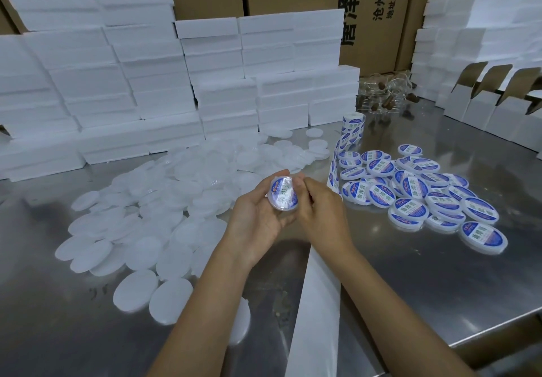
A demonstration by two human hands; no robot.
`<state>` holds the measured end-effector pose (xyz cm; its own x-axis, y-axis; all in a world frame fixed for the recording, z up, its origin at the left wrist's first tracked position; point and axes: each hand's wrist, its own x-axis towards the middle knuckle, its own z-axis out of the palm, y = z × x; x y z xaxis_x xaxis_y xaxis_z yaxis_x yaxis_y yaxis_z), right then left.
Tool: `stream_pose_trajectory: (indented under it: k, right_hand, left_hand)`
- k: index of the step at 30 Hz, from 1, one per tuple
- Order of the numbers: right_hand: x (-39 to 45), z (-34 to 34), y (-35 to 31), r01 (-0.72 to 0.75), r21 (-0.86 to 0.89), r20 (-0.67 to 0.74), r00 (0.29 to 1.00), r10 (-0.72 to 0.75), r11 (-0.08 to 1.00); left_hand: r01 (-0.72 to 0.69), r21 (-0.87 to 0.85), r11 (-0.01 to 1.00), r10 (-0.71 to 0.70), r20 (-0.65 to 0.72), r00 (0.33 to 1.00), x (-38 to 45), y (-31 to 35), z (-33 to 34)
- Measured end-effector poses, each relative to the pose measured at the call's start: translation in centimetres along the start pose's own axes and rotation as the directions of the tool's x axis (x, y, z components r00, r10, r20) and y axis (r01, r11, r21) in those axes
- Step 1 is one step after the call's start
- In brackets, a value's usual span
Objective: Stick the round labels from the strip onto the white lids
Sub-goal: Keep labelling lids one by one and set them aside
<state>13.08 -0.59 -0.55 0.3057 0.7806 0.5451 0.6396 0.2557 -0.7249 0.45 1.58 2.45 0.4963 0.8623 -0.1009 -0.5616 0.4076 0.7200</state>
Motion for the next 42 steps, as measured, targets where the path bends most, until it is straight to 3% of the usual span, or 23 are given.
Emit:
stream_pose_trajectory:
  k: [2,7,11,16,19,25,30,34,37,42]
  right_hand:
    - [-0.1,0.0,0.0,-0.046,-0.016,0.025,0.999,0.047,0.999]
    - [-0.3,-0.3,-0.9,-0.04,-0.313,-0.005,0.999,0.041,0.949]
    - [-0.5,-0.5,-1.1,-0.014,-0.346,-0.037,0.999,0.001,0.938]
    - [-0.3,-0.4,-0.7,-0.064,-0.312,-0.096,0.995,0.036,0.948]
    - [-0.2,-0.3,-0.3,-0.121,-0.276,-0.097,0.991,0.097,0.954]
    - [-0.2,-0.3,-0.5,-0.152,0.109,0.028,0.988,0.15,0.982]
    - [-0.5,0.1,-0.3,-0.137,0.113,0.089,0.988,0.127,0.984]
    - [-0.4,-0.3,-0.2,-0.081,-0.029,0.047,0.995,0.082,0.996]
    - [0.0,-0.8,-0.2,-0.006,-0.033,-0.004,1.0,0.006,0.999]
    - [-0.1,-1.0,-0.2,0.036,0.014,0.056,0.998,-0.036,0.999]
  left_hand:
    - [-0.021,0.043,0.999,0.022,-0.015,1.0,0.0,-0.1,0.1]
    - [-0.03,0.091,0.995,0.034,-0.043,0.999,-0.1,-0.6,0.7]
    - [-0.03,0.163,0.986,0.036,-0.031,0.999,-0.3,-0.8,1.2]
    - [-0.065,0.258,0.964,0.065,0.007,0.998,-0.3,-1.0,1.4]
    - [-0.073,0.373,0.925,0.094,-0.037,0.995,-0.1,-1.3,1.4]
    - [-0.124,0.642,0.757,0.286,-0.154,0.946,0.0,-0.9,0.3]
    - [-0.205,0.517,0.831,0.362,-0.223,0.905,-0.3,-0.4,0.2]
    - [-0.236,0.457,0.858,0.351,-0.185,0.918,-0.6,-0.2,0.4]
    - [-0.25,0.409,0.878,0.343,-0.171,0.924,-0.8,0.0,0.7]
    - [-0.243,0.424,0.872,0.324,-0.128,0.937,-0.6,0.1,0.6]
